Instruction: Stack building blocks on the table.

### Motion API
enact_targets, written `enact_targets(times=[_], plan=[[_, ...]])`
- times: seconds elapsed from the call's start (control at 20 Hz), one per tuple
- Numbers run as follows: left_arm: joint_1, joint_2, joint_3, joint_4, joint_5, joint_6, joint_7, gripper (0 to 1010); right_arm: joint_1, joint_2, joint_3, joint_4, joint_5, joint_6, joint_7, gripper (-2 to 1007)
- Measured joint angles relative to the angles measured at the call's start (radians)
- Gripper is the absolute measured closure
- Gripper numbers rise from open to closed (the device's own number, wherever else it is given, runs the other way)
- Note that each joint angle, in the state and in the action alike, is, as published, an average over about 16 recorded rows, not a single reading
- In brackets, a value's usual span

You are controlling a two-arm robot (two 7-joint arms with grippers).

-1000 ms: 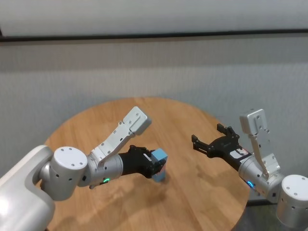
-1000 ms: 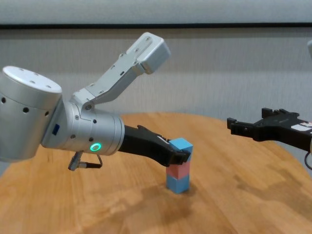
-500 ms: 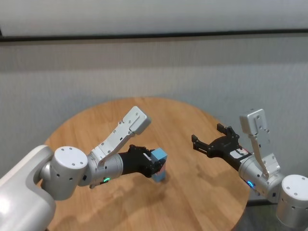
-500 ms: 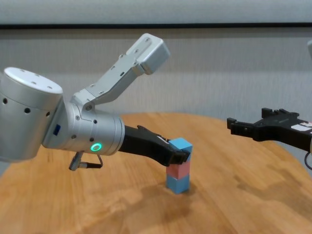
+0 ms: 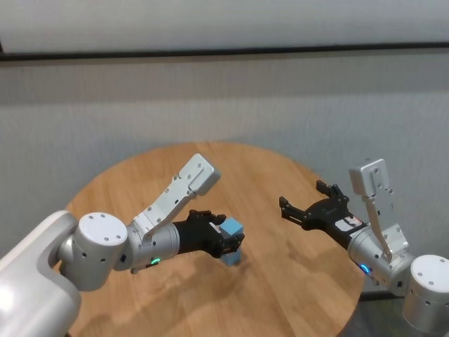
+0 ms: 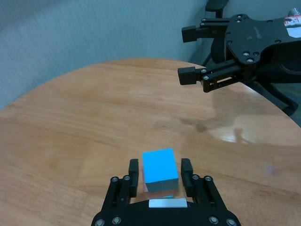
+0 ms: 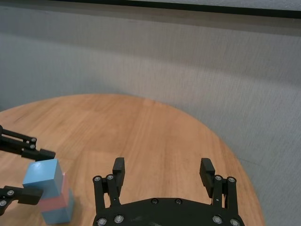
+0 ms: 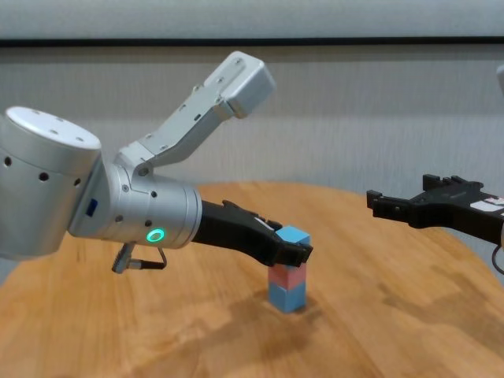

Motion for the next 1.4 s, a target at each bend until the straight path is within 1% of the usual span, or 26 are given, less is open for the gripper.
enact_targets(times=[0.3,0.45,0.65,0.8,1.0,1.2,1.4], plan=[[0.009,0.018,-0.022,-0.039,-0.015,0.002,0.006,241,0.000,0.000,0.000,0.000,0.000,0.000,0.000,1],[0.014,0.033,-0.042,-0.061,-0.028,0.002,0.012,155,0.000,0.000,0.000,0.000,0.000,0.000,0.000,1],[0.018,0.056,-0.071,-0.082,-0.045,0.001,0.023,72,0.000,0.000,0.000,0.000,0.000,0.000,0.000,1],[0.020,0.073,-0.092,-0.090,-0.056,-0.002,0.031,31,0.000,0.000,0.000,0.000,0.000,0.000,0.000,0],[0.020,0.091,-0.112,-0.086,-0.065,-0.006,0.039,9,0.000,0.000,0.000,0.000,0.000,0.000,0.000,0],[0.018,0.100,-0.122,-0.075,-0.067,-0.010,0.043,7,0.000,0.000,0.000,0.000,0.000,0.000,0.000,0],[0.017,0.104,-0.124,-0.069,-0.067,-0.011,0.044,7,0.000,0.000,0.000,0.000,0.000,0.000,0.000,0]])
